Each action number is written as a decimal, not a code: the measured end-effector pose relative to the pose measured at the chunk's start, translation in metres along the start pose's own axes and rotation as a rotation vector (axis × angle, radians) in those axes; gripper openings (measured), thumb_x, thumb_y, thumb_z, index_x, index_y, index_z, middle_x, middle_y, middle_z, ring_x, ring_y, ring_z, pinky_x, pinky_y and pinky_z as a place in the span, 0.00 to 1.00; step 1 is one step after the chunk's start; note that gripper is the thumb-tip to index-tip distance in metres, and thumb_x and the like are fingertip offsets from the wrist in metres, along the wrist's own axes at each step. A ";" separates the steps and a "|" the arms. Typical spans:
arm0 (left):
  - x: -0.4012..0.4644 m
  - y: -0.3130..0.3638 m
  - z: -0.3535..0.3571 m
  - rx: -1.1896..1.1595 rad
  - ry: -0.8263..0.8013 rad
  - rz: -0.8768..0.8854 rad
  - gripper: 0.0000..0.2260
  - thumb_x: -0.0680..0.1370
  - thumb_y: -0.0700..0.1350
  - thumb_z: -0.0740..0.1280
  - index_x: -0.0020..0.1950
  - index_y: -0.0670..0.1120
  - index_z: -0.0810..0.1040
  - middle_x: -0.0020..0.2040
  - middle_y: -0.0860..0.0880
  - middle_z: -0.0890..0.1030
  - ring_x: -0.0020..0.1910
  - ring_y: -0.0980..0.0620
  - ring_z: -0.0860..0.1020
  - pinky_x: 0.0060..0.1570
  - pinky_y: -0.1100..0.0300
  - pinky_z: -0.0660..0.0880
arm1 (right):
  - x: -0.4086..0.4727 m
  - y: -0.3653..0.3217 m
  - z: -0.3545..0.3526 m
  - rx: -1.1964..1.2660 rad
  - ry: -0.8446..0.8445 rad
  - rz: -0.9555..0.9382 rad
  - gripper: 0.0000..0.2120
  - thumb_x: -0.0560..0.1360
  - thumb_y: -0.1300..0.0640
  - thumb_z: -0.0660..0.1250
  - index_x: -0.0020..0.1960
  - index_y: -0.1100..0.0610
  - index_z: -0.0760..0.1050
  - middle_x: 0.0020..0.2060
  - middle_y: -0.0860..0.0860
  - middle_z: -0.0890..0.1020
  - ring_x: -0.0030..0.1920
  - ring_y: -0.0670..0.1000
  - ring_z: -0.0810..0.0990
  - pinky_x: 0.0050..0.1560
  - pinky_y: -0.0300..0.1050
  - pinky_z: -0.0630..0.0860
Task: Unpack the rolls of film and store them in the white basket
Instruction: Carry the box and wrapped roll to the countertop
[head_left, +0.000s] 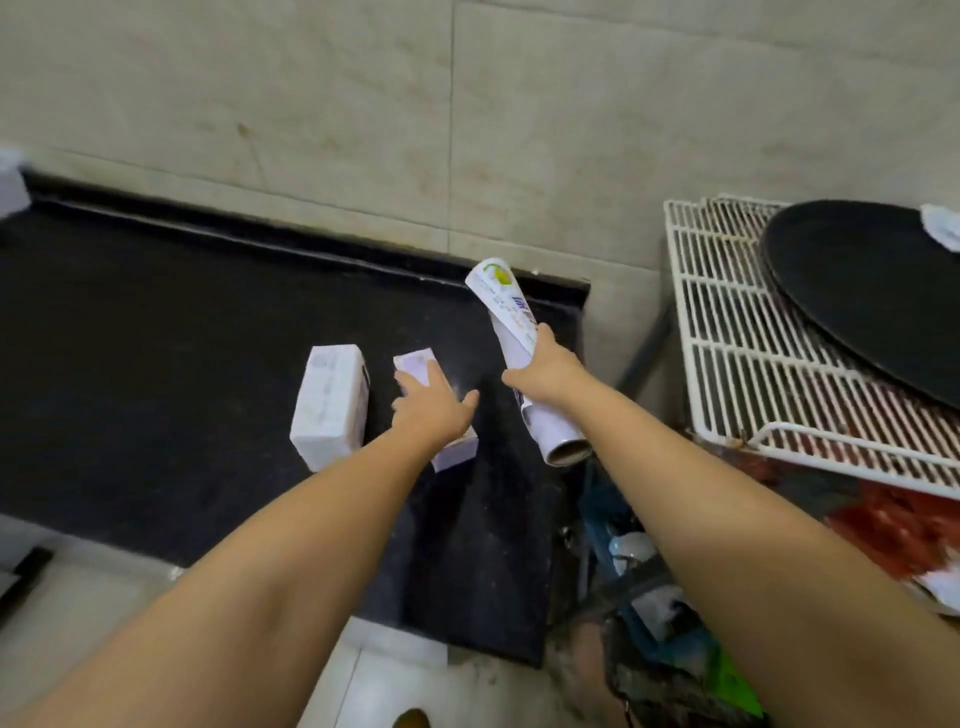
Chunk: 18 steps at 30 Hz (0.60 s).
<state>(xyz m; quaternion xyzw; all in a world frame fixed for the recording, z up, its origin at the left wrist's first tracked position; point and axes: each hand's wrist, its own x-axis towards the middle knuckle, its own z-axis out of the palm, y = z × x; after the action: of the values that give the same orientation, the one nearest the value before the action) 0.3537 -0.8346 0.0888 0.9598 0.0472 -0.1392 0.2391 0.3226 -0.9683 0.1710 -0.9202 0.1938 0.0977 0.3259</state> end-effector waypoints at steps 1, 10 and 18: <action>0.001 -0.004 0.010 0.013 -0.028 0.015 0.37 0.74 0.65 0.59 0.76 0.52 0.46 0.77 0.37 0.42 0.68 0.32 0.63 0.63 0.44 0.66 | 0.000 0.010 0.007 -0.002 0.000 0.025 0.40 0.71 0.53 0.66 0.76 0.54 0.47 0.64 0.59 0.73 0.58 0.60 0.76 0.53 0.51 0.74; -0.006 -0.010 0.024 -0.139 -0.012 0.018 0.38 0.72 0.48 0.64 0.75 0.55 0.45 0.77 0.43 0.36 0.65 0.34 0.63 0.57 0.48 0.67 | -0.008 0.053 0.027 -0.038 0.022 0.091 0.42 0.71 0.53 0.65 0.77 0.51 0.43 0.65 0.62 0.71 0.60 0.63 0.74 0.60 0.53 0.74; -0.052 -0.035 -0.059 -0.179 0.385 0.150 0.34 0.73 0.50 0.61 0.75 0.58 0.47 0.78 0.46 0.43 0.65 0.36 0.65 0.55 0.44 0.69 | -0.004 -0.017 0.034 -0.040 -0.035 -0.197 0.43 0.71 0.52 0.65 0.77 0.49 0.42 0.65 0.60 0.72 0.59 0.62 0.75 0.57 0.51 0.75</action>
<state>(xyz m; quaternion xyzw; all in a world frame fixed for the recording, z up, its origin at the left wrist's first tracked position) 0.3132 -0.7768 0.1380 0.9445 0.0326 0.0696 0.3195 0.3238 -0.9334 0.1554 -0.9392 0.0947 0.0853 0.3188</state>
